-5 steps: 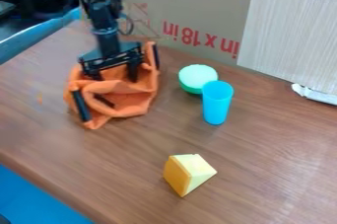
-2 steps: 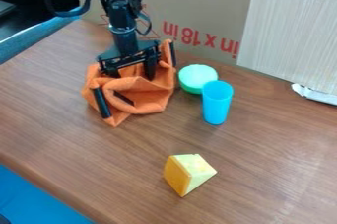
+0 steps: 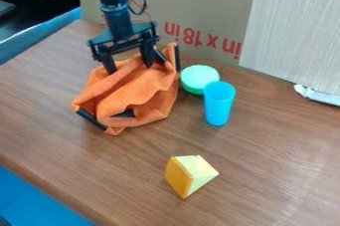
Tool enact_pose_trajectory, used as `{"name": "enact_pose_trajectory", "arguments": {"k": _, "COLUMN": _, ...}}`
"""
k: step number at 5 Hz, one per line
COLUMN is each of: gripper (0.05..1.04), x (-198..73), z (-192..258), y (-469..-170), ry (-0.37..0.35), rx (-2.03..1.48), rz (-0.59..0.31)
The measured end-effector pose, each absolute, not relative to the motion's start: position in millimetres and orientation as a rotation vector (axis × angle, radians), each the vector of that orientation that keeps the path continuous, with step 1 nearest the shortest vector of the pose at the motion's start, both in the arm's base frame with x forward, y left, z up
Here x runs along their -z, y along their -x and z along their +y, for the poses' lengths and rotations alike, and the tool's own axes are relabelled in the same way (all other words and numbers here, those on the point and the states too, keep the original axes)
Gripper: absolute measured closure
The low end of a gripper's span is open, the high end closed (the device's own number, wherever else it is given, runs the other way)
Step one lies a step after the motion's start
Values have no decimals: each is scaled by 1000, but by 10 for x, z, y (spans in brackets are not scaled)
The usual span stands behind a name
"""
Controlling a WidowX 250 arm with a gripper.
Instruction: Moved the cloth from the center of the table to the edge and back and unfold the cloth
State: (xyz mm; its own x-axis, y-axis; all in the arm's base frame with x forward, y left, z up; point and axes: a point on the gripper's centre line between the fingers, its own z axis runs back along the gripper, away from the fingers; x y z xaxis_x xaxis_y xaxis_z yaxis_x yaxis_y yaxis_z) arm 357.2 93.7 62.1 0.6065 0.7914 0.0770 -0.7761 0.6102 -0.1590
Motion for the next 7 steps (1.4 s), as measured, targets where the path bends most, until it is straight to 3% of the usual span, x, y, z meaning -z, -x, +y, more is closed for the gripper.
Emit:
{"name": "enact_pose_trajectory", "arguments": {"k": 2, "gripper": 83, "x": -987, "z": 1054, "y": -3469, "ry": 119, "rx": -899, "rz": -145}}
{"name": "enact_pose_trajectory", "arguments": {"k": 4, "gripper": 83, "x": -1099, "z": 864, "y": -3512, "ry": -137, "rx": -803, "rz": -209}}
{"name": "enact_pose_trajectory", "arguments": {"k": 5, "gripper": 83, "x": -1184, "z": 830, "y": -3513, "ry": -104, "rx": -800, "rz": -179}}
{"name": "enact_pose_trajectory", "arguments": {"k": 7, "gripper": 83, "x": -1621, "z": 948, "y": -3572, "ry": -26, "rx": -816, "rz": -157}}
